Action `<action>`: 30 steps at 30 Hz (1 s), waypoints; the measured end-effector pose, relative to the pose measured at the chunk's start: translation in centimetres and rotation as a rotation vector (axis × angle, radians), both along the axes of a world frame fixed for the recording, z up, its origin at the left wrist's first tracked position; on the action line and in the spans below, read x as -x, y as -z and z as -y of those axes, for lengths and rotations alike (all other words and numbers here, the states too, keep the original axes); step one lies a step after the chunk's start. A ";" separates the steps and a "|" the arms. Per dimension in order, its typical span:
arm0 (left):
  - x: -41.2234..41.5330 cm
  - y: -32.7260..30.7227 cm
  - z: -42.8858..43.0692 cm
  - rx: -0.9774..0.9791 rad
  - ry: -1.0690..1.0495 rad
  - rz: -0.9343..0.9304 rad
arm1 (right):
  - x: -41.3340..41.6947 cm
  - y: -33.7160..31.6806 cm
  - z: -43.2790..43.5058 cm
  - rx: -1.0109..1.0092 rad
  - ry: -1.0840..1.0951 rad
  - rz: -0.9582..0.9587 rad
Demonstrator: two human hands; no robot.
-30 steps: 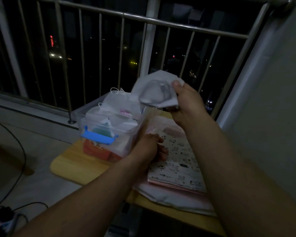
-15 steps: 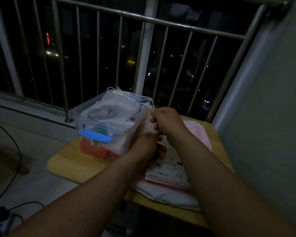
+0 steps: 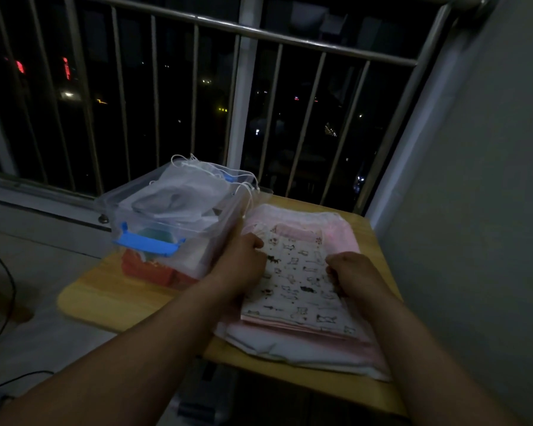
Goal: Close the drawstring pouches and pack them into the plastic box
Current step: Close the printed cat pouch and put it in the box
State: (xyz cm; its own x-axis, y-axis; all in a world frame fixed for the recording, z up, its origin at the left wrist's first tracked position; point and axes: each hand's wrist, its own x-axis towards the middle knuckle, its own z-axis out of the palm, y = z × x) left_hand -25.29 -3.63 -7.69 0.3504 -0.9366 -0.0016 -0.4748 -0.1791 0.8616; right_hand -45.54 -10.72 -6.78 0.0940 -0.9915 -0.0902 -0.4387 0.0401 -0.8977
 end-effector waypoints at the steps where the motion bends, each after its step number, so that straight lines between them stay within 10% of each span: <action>1: 0.1 0.0 0.0 -0.012 -0.001 0.025 | 0.5 0.4 -0.1 0.008 0.000 -0.018; 30: 0.9 -0.8 1.3 -0.054 -0.094 -0.029 | 1.8 0.1 -0.4 -0.138 -0.197 -0.092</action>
State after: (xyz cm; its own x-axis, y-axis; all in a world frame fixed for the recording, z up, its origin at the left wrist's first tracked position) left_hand -26.20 -4.92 -6.92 0.4354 -0.8981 -0.0623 -0.4293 -0.2680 0.8625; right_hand -47.35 -10.30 -6.88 0.2687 -0.9327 -0.2407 -0.5300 0.0654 -0.8455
